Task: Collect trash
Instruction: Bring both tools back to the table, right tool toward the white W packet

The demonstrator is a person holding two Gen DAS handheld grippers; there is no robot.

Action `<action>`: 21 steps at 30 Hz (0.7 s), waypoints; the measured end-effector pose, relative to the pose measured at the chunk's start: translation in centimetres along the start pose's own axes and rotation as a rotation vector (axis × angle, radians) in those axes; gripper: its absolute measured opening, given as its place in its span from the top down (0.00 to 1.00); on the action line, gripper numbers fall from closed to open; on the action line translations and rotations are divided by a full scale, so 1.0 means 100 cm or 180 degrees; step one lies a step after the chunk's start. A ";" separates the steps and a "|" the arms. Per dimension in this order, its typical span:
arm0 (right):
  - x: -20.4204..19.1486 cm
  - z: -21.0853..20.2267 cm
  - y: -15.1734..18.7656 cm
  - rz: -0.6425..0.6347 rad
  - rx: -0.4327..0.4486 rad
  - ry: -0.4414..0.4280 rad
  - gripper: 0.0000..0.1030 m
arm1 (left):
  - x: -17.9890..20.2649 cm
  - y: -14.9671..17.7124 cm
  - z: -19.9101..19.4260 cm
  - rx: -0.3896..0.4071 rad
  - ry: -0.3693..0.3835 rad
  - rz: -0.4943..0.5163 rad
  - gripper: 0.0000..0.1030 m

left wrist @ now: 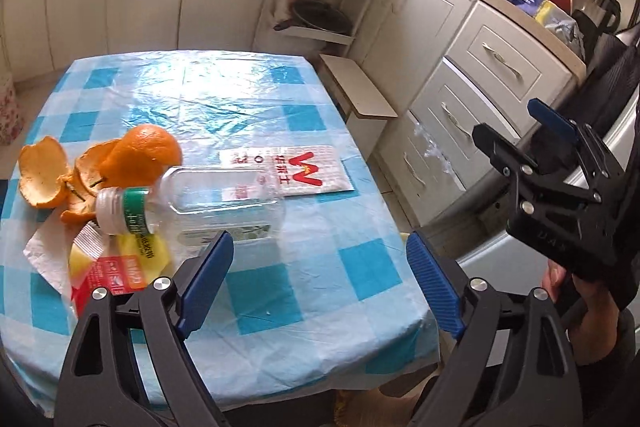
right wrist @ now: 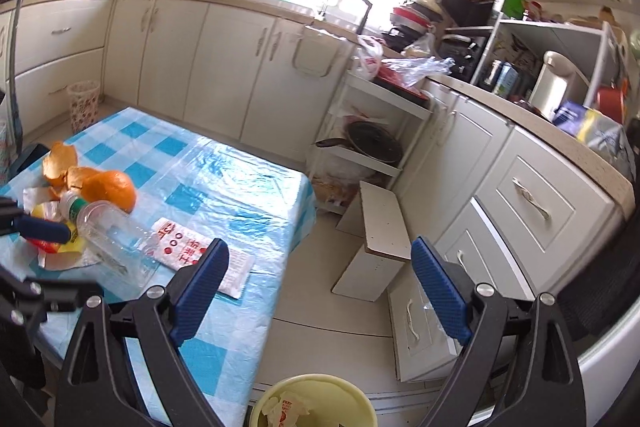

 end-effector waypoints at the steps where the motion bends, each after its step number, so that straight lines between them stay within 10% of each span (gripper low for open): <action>1: -0.005 0.001 0.000 -0.0029 -0.0002 -0.0021 0.14 | -0.004 0.000 0.000 0.0002 -0.0048 -0.0020 0.18; 21: -0.056 0.018 -0.006 -0.0104 -0.0076 -0.0484 0.14 | -0.045 0.002 -0.008 -0.0089 -0.0442 0.0047 0.17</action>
Point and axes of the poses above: each gripper's, at about its wrist camera, not at the fingertips, and z roughly the way its jaws point, x to its right, y to its underside, the point moved 2 cm from there along z, roughly the way its jaws point, and after that the axes turned 11 degrees about x, right-handed, at the moved point
